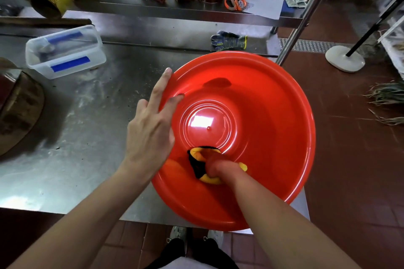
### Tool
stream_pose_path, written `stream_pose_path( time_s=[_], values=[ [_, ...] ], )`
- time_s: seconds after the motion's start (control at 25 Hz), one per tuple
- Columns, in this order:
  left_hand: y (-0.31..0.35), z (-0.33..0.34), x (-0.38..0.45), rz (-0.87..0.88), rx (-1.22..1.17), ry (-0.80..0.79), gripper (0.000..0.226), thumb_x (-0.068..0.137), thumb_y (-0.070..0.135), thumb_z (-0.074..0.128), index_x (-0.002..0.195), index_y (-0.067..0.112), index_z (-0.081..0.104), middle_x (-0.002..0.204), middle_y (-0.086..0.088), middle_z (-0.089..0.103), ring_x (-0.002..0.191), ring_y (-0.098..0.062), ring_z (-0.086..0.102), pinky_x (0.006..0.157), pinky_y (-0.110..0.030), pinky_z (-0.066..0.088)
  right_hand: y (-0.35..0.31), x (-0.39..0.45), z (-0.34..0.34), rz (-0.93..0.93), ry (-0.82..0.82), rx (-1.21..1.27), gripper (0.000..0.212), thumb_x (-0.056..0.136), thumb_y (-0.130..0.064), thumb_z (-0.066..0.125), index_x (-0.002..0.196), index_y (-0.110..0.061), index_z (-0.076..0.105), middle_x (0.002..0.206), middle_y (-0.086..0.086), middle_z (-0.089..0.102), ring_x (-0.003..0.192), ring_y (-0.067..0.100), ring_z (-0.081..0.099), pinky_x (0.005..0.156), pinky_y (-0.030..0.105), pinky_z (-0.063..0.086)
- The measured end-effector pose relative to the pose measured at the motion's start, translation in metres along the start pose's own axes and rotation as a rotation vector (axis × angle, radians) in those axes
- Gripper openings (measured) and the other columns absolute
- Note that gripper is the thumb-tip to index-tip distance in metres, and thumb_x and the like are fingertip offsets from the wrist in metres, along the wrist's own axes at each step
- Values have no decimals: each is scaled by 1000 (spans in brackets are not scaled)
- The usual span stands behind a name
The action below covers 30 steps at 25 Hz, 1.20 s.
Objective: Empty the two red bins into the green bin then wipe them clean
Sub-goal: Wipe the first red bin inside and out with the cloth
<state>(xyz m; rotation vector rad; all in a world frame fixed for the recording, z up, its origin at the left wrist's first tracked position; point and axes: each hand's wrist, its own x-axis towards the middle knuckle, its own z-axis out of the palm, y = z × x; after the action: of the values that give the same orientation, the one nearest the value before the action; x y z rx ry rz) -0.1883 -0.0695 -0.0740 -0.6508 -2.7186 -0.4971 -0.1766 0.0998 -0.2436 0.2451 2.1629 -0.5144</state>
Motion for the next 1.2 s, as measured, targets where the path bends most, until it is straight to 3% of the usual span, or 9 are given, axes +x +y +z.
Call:
stream_pose_path(
  time_s=[0.12, 0.24, 0.4, 0.48, 0.56, 0.76, 0.92, 1.04, 1.2],
  values=[
    [-11, -4, 12, 37, -4, -16, 64, 76, -10, 65, 133, 21, 60, 169, 6, 16, 94, -31, 53, 60, -42, 54, 2, 2, -5, -44, -17, -76, 76, 90, -8, 58, 154, -38, 32, 162, -9, 27, 146, 21, 35, 116, 36, 36],
    [-13, -6, 22, 84, -9, -42, 58, 77, -7, 68, 127, 23, 62, 168, 8, 16, 99, -29, 53, 60, -40, 52, 5, 3, -5, -83, 13, -101, 72, 91, -3, 57, 152, -35, 37, 160, -9, 31, 144, 17, 37, 110, 28, 35],
    [-13, -4, 26, 136, 25, -54, 52, 80, -8, 65, 122, 22, 63, 170, 4, 11, 99, -29, 50, 60, -40, 52, 9, 9, -2, -25, 66, -15, 75, 88, -5, 60, 152, -35, 37, 154, -6, 43, 139, 26, 47, 108, 37, 43],
    [-17, -2, 26, 130, 26, -34, 52, 79, -9, 65, 123, 17, 63, 169, -7, 13, 102, -34, 50, 74, -45, 52, 11, 12, -2, -38, 75, -17, 78, 85, -7, 59, 150, -43, 37, 154, -12, 43, 137, 24, 49, 107, 39, 44],
    [-21, 0, 25, 121, 55, -16, 53, 78, -6, 68, 126, 15, 63, 167, -14, 16, 108, -39, 51, 90, -50, 47, 13, 12, -6, -58, 82, -77, 84, 87, -10, 60, 157, -41, 25, 161, -7, 34, 143, 27, 42, 112, 43, 41],
    [-15, 3, -6, 34, 64, 25, 66, 80, 6, 75, 141, 19, 54, 167, -14, 17, 135, -39, 43, 104, -50, 37, 17, 21, -8, -47, 82, -23, 79, 93, -11, 58, 159, -33, 19, 164, 2, 29, 147, 30, 35, 118, 44, 34],
    [-4, 9, -41, -6, 16, -27, 73, 82, 12, 74, 149, 19, 47, 170, -9, 4, 147, -39, 30, 110, -55, 39, 18, 28, -8, -39, 60, 13, 74, 96, -7, 53, 161, -22, 21, 162, 5, 34, 146, 25, 37, 119, 37, 31],
    [5, 11, -53, -79, -74, -60, 74, 82, 15, 73, 151, 19, 46, 171, -5, -5, 146, -41, 32, 100, -56, 51, 19, 29, -8, -46, 75, 29, 76, 94, -7, 55, 160, -27, 22, 161, 4, 36, 146, 27, 38, 118, 40, 33],
    [17, 10, -58, -169, -94, -65, 70, 82, 9, 70, 148, 20, 49, 170, -2, -8, 126, -43, 49, 65, -42, 59, 20, 30, -6, -54, 89, 45, 78, 94, -8, 58, 160, -29, 22, 163, 3, 31, 148, 30, 34, 119, 44, 33]
  ],
)
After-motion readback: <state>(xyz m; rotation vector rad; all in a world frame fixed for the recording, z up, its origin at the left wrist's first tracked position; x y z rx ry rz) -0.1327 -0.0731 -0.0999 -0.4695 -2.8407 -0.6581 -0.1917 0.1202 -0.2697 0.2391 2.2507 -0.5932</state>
